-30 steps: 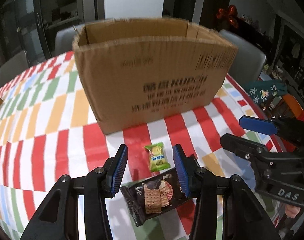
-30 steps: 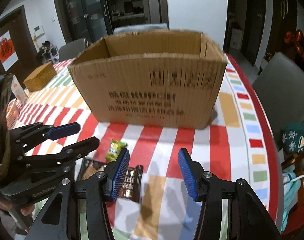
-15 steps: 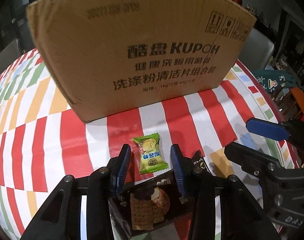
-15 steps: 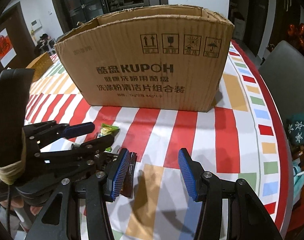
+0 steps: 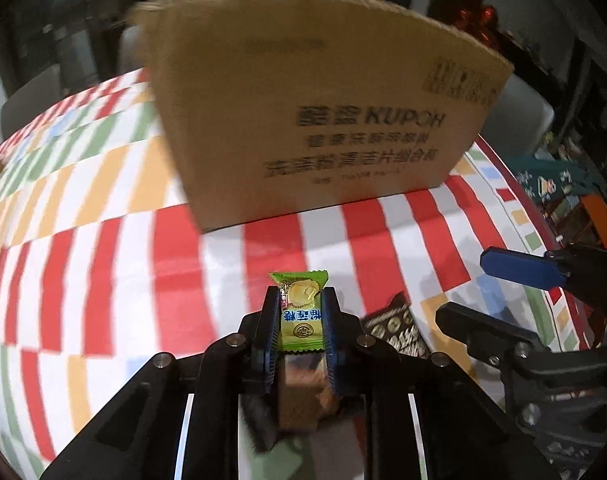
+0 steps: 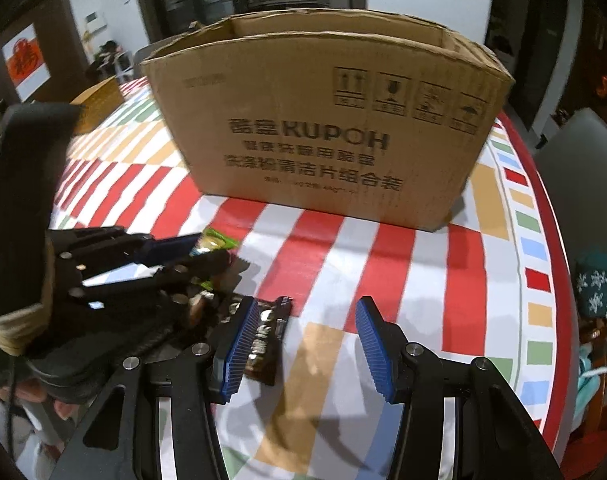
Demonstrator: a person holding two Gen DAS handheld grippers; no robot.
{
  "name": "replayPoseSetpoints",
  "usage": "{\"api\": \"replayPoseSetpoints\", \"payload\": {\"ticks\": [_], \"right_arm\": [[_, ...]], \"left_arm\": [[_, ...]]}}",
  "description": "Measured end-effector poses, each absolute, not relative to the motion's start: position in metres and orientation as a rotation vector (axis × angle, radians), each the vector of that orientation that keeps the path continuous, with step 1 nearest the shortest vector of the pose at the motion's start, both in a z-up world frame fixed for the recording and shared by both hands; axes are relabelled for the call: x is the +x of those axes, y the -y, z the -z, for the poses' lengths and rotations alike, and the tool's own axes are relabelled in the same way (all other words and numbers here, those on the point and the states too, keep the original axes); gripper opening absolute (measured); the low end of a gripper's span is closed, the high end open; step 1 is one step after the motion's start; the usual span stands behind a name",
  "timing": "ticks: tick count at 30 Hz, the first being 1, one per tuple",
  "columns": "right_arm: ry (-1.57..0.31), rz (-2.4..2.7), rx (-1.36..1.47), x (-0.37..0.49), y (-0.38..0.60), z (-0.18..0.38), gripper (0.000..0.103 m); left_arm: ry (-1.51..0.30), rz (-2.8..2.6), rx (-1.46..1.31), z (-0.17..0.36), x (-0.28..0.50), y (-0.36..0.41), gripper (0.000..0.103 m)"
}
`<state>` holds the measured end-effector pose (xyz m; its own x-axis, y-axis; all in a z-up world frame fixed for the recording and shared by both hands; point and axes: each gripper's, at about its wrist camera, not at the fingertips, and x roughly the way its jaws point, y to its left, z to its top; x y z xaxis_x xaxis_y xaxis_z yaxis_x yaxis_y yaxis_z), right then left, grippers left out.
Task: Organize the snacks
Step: 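Grasp the gold-green candy with the left gripper while the right grasps the dark cracker packet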
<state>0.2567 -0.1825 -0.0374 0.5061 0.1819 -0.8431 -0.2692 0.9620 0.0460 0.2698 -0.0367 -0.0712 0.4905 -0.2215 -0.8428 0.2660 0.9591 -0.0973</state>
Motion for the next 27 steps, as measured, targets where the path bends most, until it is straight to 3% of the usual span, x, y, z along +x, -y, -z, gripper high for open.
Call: {"api": "replayPoseSetpoints", "payload": {"ticks": [6, 10, 19, 27], "right_arm": [[-1.03, -0.408, -0.229, 0.251, 0.154, 0.035, 0.052], [-1.035, -0.499, -0.393, 0.243, 0.127, 0.038, 0.066], [-1.049, -0.624, -0.74, 0.242, 0.083, 0.06, 0.066], [-1.104, -0.669, -0.676, 0.266, 0.076, 0.074, 0.066]], "left_arm": [[-0.987, 0.234, -0.04, 0.058, 0.232, 0.004, 0.021], [-0.99, 0.215, -0.067, 0.062, 0.209, -0.004, 0.021], [-1.045, 0.18, -0.126, 0.08, 0.192, -0.021, 0.021], [-1.047, 0.161, -0.144, 0.083, 0.199, -0.03, 0.021]]}}
